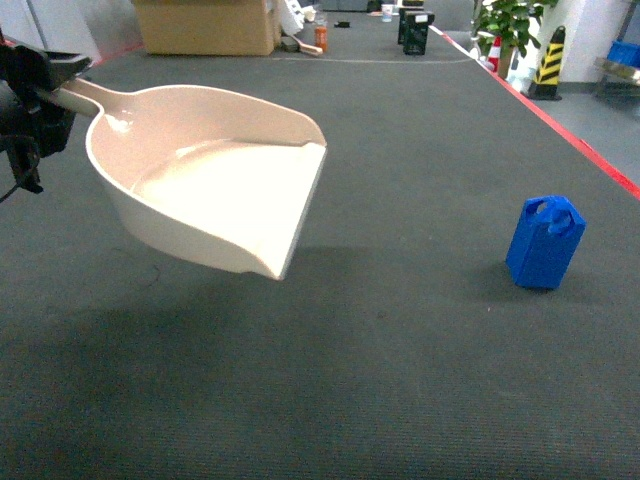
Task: Place part in tray to right shelf
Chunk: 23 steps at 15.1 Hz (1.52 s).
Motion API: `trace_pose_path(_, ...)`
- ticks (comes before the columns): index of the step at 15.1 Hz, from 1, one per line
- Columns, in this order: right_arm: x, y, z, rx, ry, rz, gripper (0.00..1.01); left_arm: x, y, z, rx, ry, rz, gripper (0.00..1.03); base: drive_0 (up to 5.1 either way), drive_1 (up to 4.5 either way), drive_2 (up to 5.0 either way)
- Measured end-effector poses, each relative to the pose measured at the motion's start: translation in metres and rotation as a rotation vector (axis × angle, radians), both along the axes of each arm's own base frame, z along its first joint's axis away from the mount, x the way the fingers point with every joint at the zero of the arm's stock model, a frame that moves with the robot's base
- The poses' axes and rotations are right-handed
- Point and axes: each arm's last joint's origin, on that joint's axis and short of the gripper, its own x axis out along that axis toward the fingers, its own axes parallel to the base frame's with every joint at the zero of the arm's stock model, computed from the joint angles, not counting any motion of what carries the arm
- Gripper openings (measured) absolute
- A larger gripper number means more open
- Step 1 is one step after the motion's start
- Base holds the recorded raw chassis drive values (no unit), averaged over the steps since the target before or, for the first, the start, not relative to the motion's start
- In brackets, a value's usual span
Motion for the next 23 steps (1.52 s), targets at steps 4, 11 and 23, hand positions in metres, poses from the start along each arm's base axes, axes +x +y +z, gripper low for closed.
trace_pose_path(4,0.0,0.0,0.0,0.0,0.0,0.0,0.98,-0.01,-0.049,0.0,-0.102,0.037,-0.065,0.13,0.0,0.0,0.0)
trace_pose_path(11,0.0,0.0,0.0,0.0,0.0,0.0,0.98,-0.022,-0.105,0.015,-0.114,0.008,-0.266,0.13,0.0,0.0,0.0)
trace_pose_path(23,0.131,-0.005,0.033,-0.049,0.356,0.092,0.98,-0.02,-0.101,0.013,-0.116,0.018,-0.251,0.13,0.0,0.0,0.0)
